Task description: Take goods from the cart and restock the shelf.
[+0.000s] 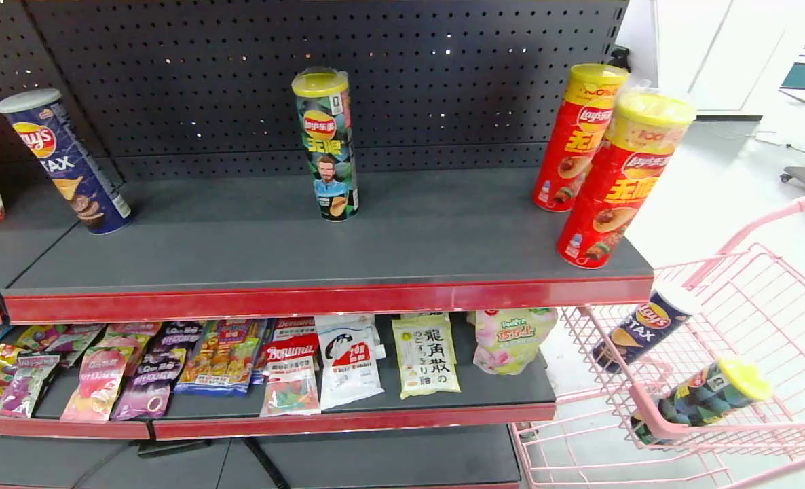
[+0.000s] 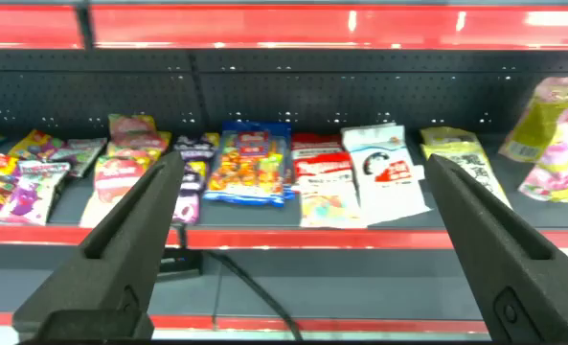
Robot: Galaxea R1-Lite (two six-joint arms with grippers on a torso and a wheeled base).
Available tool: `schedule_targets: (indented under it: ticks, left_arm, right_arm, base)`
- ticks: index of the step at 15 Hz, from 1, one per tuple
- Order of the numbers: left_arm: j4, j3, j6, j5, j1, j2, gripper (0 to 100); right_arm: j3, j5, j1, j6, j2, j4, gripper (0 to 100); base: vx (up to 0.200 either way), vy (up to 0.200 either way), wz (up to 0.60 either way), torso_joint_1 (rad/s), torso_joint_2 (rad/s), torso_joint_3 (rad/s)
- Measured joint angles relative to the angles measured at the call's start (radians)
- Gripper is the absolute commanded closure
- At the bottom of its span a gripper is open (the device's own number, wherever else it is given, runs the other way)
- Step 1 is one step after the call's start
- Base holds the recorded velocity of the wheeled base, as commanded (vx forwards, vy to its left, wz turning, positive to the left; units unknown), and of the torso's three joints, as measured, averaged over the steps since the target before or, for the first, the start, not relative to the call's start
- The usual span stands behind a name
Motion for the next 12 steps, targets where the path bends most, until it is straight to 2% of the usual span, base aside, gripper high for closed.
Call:
schedule_targets:
  ticks: [1,12]
  left_arm:
    - [0.0,0.0,0.0,0.0,0.0,0.0,0]
    - [0.0,0.0,0.0,0.0,0.0,0.0,0]
  right_arm:
    - [0.0,0.0,0.0,0.0,0.0,0.0,0]
    - [0.0,0.0,0.0,0.0,0.0,0.0,0]
  base:
    - [0.0,0.0,0.0,0.0,0.0,0.0]
    - [0.0,0.0,-0.6,0.003,0.0,0.0]
